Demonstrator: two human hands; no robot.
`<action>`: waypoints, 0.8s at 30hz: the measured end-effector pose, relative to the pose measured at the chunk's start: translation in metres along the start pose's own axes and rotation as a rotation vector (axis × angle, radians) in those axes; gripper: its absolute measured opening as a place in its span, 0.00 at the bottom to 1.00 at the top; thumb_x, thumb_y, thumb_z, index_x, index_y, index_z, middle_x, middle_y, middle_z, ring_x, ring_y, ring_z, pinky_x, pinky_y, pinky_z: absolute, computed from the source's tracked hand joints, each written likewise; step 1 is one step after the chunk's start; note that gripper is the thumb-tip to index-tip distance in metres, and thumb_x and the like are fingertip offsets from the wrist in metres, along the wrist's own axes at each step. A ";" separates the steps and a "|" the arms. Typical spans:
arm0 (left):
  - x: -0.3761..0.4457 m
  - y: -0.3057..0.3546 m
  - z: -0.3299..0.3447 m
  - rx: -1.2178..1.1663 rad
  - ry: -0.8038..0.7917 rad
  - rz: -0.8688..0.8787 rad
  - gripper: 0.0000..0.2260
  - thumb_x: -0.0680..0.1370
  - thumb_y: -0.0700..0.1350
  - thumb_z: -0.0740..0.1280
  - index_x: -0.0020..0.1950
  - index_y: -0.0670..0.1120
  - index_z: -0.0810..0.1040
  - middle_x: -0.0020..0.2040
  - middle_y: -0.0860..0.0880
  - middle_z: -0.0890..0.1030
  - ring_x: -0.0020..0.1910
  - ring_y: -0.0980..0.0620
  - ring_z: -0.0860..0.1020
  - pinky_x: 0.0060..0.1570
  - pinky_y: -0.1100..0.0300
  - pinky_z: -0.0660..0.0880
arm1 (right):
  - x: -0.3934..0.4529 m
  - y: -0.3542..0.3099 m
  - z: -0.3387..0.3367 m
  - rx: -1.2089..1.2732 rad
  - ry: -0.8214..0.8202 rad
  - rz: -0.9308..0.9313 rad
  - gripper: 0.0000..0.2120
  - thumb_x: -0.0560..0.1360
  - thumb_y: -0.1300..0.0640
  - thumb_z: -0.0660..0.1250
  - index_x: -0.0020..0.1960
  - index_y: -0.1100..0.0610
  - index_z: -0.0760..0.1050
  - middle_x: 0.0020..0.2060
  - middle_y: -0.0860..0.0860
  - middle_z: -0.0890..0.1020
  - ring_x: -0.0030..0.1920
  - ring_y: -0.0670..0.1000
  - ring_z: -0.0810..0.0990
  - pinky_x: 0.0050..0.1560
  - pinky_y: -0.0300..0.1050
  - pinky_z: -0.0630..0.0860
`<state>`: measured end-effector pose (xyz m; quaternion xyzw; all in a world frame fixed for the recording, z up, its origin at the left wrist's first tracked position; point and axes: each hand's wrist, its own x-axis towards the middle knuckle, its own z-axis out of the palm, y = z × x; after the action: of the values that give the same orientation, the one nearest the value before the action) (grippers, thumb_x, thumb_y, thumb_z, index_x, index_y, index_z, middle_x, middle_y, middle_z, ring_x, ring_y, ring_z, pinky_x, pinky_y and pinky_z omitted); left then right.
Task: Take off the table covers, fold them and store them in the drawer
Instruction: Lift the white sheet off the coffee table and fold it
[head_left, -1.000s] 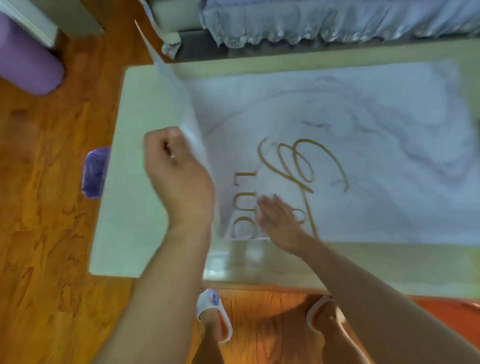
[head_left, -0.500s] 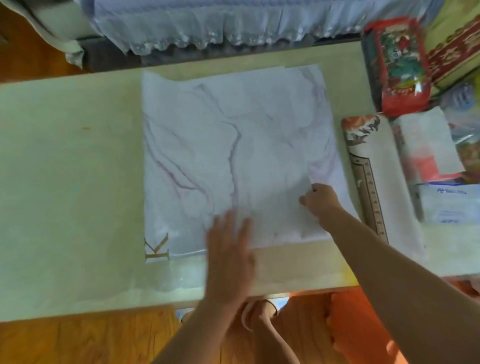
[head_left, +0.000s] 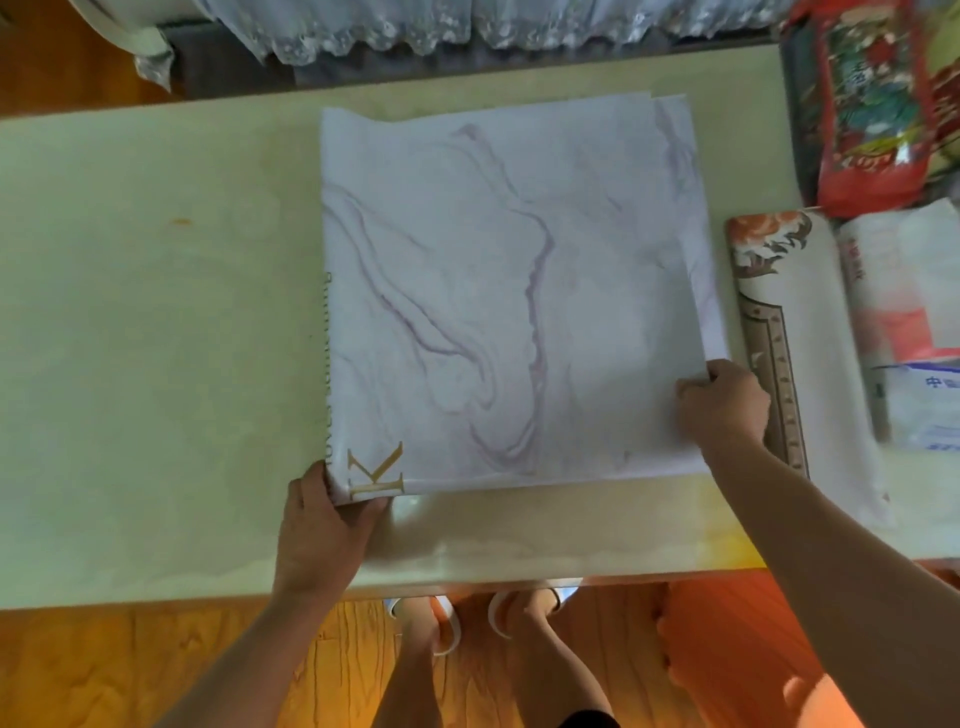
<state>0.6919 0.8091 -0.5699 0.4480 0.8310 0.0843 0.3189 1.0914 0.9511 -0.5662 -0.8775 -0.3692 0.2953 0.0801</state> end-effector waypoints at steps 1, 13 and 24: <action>0.000 0.006 0.001 -0.135 -0.043 -0.017 0.19 0.73 0.49 0.78 0.61 0.51 0.77 0.54 0.52 0.81 0.53 0.50 0.80 0.46 0.53 0.79 | 0.001 0.005 -0.003 -0.044 0.018 0.005 0.06 0.75 0.62 0.63 0.47 0.62 0.77 0.40 0.60 0.80 0.46 0.64 0.79 0.44 0.50 0.75; 0.009 0.010 -0.005 0.250 -0.055 0.071 0.07 0.81 0.47 0.64 0.58 0.47 0.73 0.54 0.47 0.82 0.49 0.42 0.81 0.42 0.49 0.78 | -0.002 0.018 0.000 -0.318 0.071 0.032 0.15 0.80 0.57 0.59 0.64 0.64 0.69 0.66 0.62 0.66 0.67 0.65 0.65 0.65 0.63 0.66; -0.008 -0.003 -0.046 0.129 0.156 0.072 0.10 0.78 0.32 0.62 0.57 0.42 0.69 0.45 0.36 0.83 0.36 0.33 0.79 0.34 0.45 0.78 | -0.027 0.023 0.019 -0.198 0.014 -0.053 0.13 0.77 0.60 0.64 0.58 0.66 0.74 0.64 0.61 0.67 0.64 0.65 0.66 0.65 0.58 0.67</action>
<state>0.6653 0.8081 -0.5315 0.4892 0.8403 0.0768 0.2207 1.0794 0.9144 -0.5770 -0.8731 -0.4193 0.2489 0.0033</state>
